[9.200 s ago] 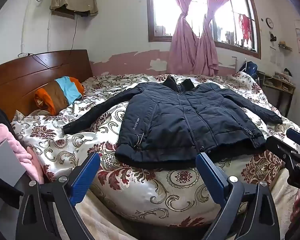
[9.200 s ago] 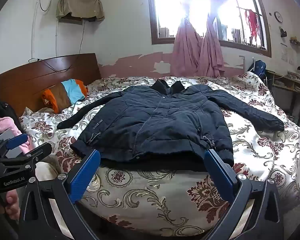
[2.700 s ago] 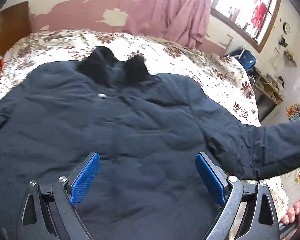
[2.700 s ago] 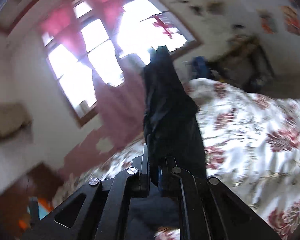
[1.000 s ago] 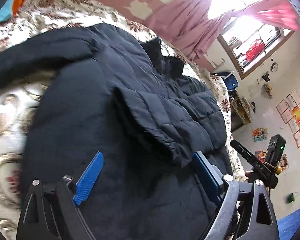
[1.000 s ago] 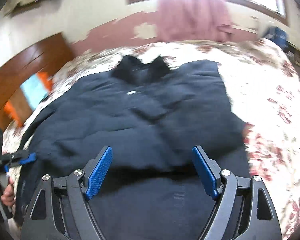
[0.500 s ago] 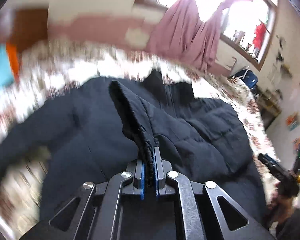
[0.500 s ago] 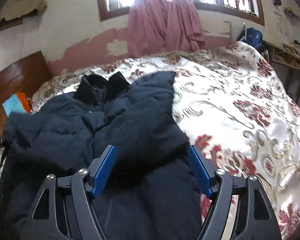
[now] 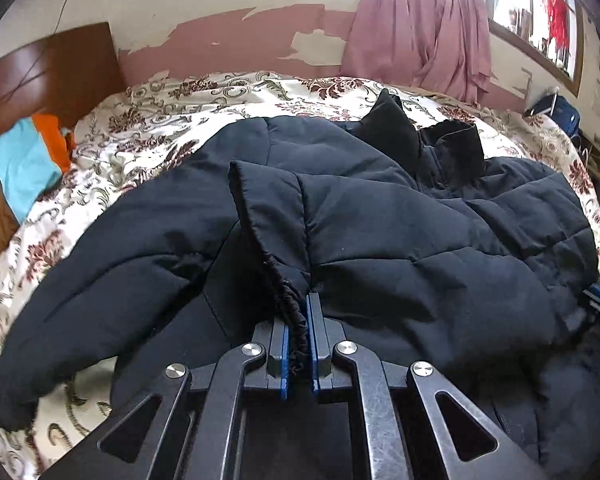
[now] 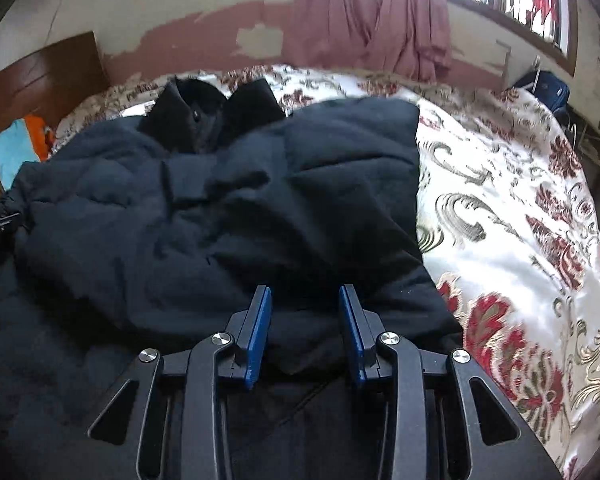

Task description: Fold large clothes

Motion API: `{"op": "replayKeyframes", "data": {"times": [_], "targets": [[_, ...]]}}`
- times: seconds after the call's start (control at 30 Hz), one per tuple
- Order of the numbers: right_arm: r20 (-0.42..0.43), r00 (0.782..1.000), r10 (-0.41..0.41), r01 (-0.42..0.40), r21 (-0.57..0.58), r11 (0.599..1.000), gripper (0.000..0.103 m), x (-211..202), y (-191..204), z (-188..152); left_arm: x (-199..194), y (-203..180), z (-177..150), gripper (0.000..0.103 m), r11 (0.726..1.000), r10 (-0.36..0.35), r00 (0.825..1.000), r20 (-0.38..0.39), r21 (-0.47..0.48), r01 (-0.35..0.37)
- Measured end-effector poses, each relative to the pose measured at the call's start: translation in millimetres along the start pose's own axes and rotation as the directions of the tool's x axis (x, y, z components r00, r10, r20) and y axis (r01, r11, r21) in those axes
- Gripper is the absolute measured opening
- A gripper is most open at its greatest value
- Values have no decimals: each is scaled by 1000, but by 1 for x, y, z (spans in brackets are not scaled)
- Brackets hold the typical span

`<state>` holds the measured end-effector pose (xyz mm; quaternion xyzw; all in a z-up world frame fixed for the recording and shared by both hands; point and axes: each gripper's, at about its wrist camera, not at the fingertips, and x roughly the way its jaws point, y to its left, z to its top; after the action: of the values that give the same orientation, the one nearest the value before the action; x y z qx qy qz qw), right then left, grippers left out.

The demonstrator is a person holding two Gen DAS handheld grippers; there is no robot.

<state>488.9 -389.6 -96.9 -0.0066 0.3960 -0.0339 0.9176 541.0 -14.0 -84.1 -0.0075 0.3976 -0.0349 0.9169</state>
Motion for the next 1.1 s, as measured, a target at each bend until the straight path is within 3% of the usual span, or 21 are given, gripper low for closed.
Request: {"op": "replayKeyframes", "data": {"times": [0.1, 0.27, 0.33, 0.43, 0.53, 0.63, 0.83, 0.9, 1.0, 1.1], "targets": [[-21, 1000, -12, 11, -14, 1000, 31, 11, 2, -1, -3, 2, 0, 14, 1000, -16, 1000, 7, -17, 17], [6, 1000, 16, -16, -18, 1000, 41, 10, 0, 0, -25, 26, -12, 38, 984, -130, 990, 50, -114, 135], [27, 999, 46, -45, -25, 999, 50, 2, 3, -2, -38, 40, -20, 72, 966, -186, 980, 77, -167, 196], [47, 998, 32, -30, -48, 998, 57, -16, 14, -1, -63, 62, -35, 89, 940, -212, 965, 155, -238, 245], [40, 998, 45, -42, -64, 997, 61, -30, 29, -1, -82, 93, -53, 90, 904, -240, 955, 173, -318, 285], [43, 996, 72, -68, -89, 994, 62, -46, 54, 5, -91, 126, -72, 91, 870, -228, 956, 182, -402, 284], [59, 991, 123, -112, -163, 980, 73, -71, 127, 22, -96, 201, -122, 91, 783, -154, 966, 209, -570, 249], [67, 991, 114, -98, -202, 974, 79, -76, 155, 23, -87, 222, -136, 91, 758, -143, 974, 176, -614, 222], [80, 988, 132, -106, -266, 958, 79, -80, 201, 25, -77, 248, -149, 91, 693, -197, 966, 166, -674, 257], [90, 987, 132, -104, -273, 956, 80, -78, 236, 28, -68, 281, -165, 91, 614, -181, 970, 164, -752, 241]]}}
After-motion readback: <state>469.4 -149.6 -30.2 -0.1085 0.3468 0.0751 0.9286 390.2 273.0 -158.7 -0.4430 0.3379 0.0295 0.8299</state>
